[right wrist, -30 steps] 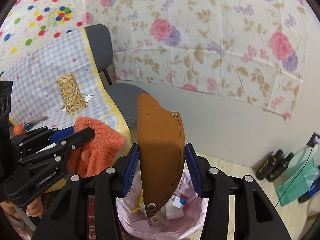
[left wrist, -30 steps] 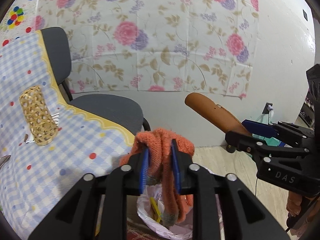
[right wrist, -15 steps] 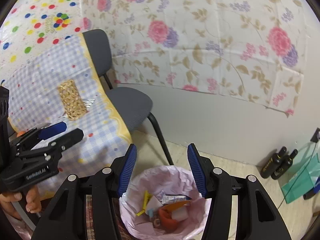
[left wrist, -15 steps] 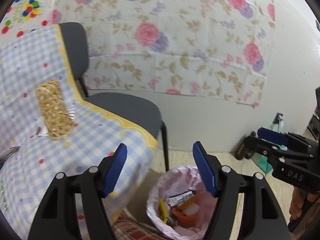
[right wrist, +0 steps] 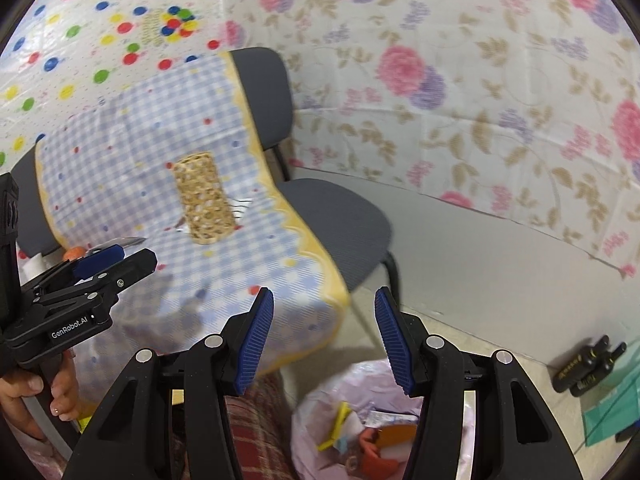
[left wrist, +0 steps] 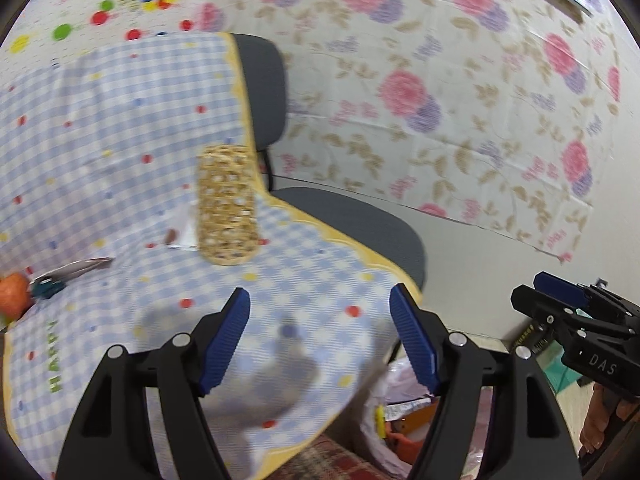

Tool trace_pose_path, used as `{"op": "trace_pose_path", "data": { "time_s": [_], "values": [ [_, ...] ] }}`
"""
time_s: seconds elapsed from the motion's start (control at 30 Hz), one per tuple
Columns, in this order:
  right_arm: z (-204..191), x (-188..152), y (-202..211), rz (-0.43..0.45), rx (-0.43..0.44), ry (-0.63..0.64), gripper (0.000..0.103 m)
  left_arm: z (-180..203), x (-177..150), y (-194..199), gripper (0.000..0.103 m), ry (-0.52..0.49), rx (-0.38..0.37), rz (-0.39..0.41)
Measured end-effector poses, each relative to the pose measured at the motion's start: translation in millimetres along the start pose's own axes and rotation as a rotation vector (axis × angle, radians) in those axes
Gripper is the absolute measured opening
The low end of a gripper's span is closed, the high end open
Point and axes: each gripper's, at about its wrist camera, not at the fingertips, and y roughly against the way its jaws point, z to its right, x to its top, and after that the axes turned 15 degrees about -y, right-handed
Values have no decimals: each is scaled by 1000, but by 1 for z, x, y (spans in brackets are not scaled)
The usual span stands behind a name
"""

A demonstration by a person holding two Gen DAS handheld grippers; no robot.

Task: Collect trash
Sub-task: 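Return both open tools to the seat near the teal wrapper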

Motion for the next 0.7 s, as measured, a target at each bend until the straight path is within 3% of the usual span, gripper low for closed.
{"op": "trace_pose_path", "data": {
  "time_s": [0.3, 0.7],
  "values": [
    [-66, 13, -32, -19, 89, 94, 54, -67, -10, 18, 74, 98, 126, -7],
    [-155, 6, -97, -105, 202, 203, 54, -165, -53, 29, 74, 247, 325, -86]
  ]
}}
